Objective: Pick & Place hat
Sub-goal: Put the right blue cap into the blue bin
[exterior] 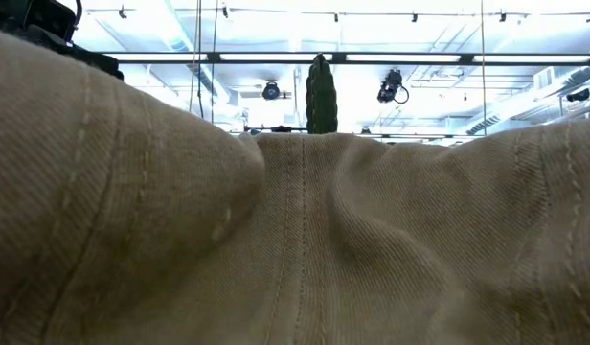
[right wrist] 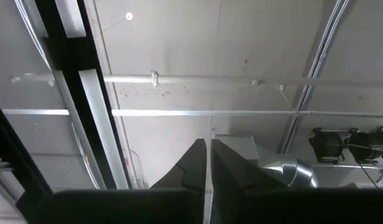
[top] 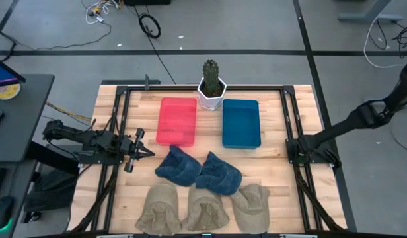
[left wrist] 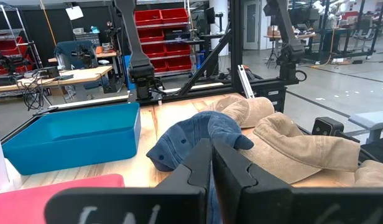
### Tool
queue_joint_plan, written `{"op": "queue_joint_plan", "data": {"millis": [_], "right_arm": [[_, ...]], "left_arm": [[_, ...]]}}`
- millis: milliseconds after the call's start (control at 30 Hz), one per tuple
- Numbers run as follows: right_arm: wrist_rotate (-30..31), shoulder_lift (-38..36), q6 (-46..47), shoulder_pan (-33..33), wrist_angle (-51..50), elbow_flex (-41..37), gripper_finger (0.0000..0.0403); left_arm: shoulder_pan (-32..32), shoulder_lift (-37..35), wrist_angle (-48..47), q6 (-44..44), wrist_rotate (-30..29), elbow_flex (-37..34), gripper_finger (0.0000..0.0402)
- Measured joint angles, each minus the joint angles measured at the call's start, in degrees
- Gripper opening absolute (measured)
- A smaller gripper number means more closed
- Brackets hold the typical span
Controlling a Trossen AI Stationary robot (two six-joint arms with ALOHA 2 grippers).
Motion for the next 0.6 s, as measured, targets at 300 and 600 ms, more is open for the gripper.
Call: {"op": "queue_joint_plan", "data": {"millis": [300,600], "right_arm": [[0.0,5.1,1.6,0.0,-2.7,4.3,0.0025],[0.0,5.3,9.4,0.0,-21.5,4.5,0.0025]], "left_arm": [[0.0,0.0,0.0,0.0,0.0,0.0,0.0021],[0.0,0.0,-0.1,0.0,0.0,0.0,0.0021]]}}
